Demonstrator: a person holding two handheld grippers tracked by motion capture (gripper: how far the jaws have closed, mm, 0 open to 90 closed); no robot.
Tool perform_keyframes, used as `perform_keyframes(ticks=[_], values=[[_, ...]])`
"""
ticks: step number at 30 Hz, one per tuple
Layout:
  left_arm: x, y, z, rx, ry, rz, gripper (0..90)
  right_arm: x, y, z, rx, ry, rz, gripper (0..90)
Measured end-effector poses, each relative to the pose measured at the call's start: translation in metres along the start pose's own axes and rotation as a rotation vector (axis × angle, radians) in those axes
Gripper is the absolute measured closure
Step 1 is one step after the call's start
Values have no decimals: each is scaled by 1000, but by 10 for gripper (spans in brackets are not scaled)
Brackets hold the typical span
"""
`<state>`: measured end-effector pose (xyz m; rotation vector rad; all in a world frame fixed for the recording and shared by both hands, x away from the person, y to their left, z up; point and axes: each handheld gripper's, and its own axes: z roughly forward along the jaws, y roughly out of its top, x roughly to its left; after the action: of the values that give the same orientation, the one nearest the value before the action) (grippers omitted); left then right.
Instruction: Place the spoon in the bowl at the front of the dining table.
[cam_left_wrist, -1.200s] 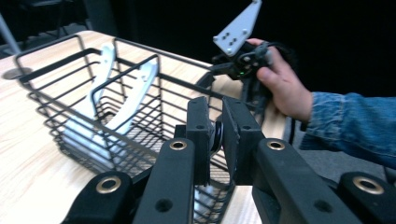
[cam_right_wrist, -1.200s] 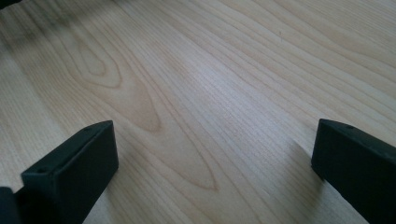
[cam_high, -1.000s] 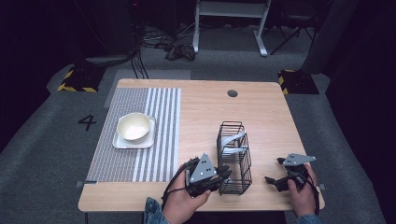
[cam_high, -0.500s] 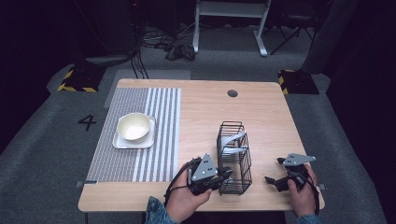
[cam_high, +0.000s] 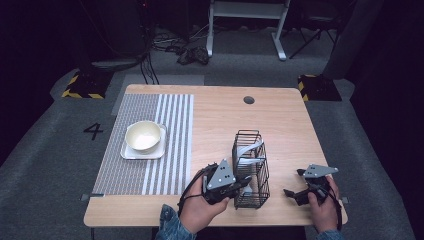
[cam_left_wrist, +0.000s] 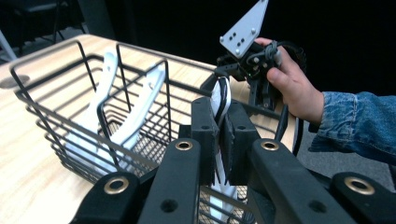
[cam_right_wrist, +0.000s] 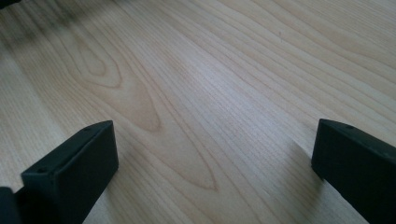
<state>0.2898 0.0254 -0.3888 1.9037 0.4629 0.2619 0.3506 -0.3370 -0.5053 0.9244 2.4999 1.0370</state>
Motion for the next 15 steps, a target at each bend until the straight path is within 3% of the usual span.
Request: perform_keyframes(ticks=[15], values=[[5,30,-16,-51,-6,17,848,0,0,0,0,3,0,5]])
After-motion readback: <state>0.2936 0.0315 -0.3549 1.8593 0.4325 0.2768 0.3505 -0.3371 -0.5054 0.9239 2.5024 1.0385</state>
